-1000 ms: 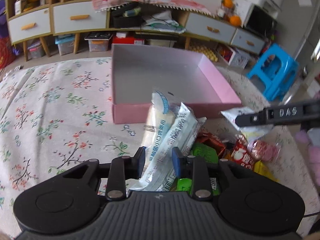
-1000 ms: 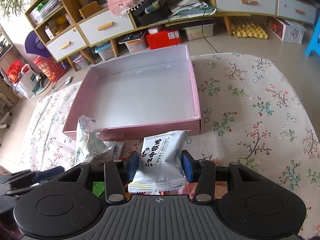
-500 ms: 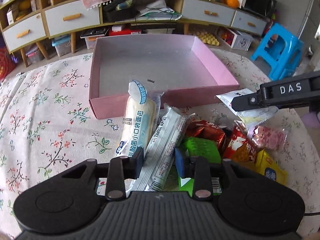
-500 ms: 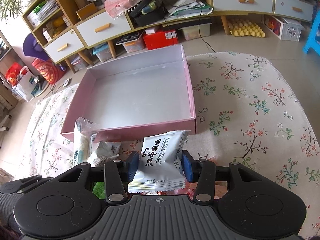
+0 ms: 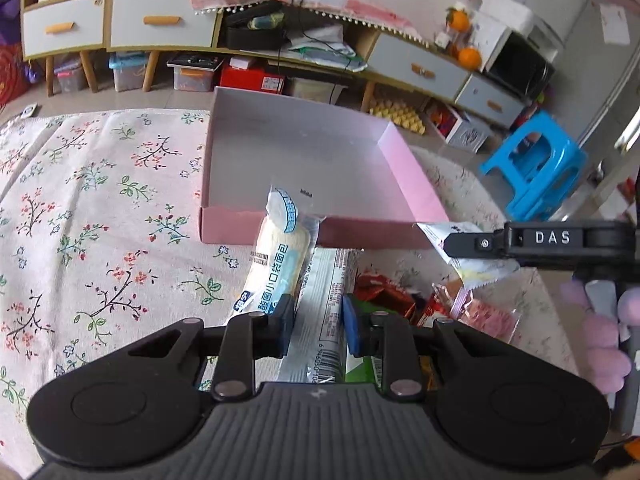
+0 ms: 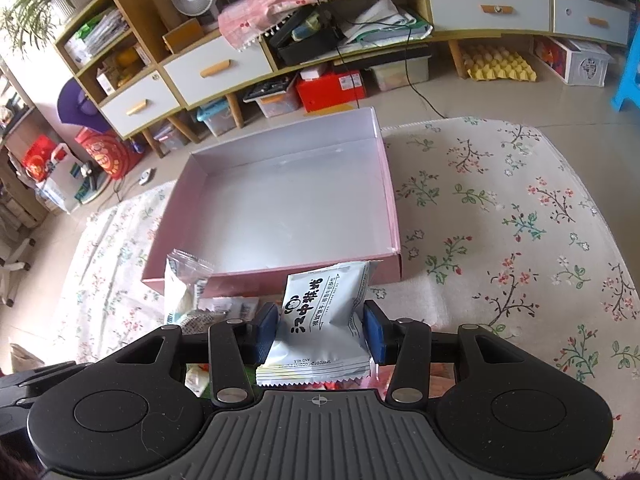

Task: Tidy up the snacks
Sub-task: 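Lift both held packets and carry them over the pink box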

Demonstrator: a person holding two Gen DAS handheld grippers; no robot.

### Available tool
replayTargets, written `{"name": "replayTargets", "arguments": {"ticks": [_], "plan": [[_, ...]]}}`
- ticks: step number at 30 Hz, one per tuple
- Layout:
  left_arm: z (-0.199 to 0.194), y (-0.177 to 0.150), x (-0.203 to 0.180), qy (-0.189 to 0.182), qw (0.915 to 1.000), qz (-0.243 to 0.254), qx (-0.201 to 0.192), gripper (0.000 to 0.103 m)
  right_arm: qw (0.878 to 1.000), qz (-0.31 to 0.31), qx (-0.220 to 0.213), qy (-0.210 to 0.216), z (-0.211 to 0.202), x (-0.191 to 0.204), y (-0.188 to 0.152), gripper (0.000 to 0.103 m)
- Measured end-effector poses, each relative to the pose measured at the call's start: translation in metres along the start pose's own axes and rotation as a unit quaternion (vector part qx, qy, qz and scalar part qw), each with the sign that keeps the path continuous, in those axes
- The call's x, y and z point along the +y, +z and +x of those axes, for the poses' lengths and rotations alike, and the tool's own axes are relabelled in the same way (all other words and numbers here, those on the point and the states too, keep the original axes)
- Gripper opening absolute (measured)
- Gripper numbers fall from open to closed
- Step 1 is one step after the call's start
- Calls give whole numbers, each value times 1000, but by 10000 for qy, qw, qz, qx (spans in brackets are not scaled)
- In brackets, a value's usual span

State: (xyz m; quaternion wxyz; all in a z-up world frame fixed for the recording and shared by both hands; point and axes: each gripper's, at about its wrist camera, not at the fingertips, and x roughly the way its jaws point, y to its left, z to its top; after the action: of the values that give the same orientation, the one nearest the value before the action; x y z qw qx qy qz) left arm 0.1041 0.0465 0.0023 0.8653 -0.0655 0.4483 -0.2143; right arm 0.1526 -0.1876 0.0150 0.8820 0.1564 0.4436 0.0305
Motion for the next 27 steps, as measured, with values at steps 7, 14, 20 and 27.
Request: {"name": "replayTargets", "arguments": {"ticks": [7,14,20,27], "plan": [[-5,5,7,-149,9994,-295,-122,23,9996,165,-53,227,-6,-1,6,44],[1,16,12,-182,9979,-607,-167,23,9986,177,-178,473,-9,5,22,44],[4,22,17,-331,9948,-935,-234,22,9966,337,-172,734,10,-1,44,44],[-8,8,14,-429,9949,-909,32,22,9957,555,-27,736,32,-17,51,44]]}}
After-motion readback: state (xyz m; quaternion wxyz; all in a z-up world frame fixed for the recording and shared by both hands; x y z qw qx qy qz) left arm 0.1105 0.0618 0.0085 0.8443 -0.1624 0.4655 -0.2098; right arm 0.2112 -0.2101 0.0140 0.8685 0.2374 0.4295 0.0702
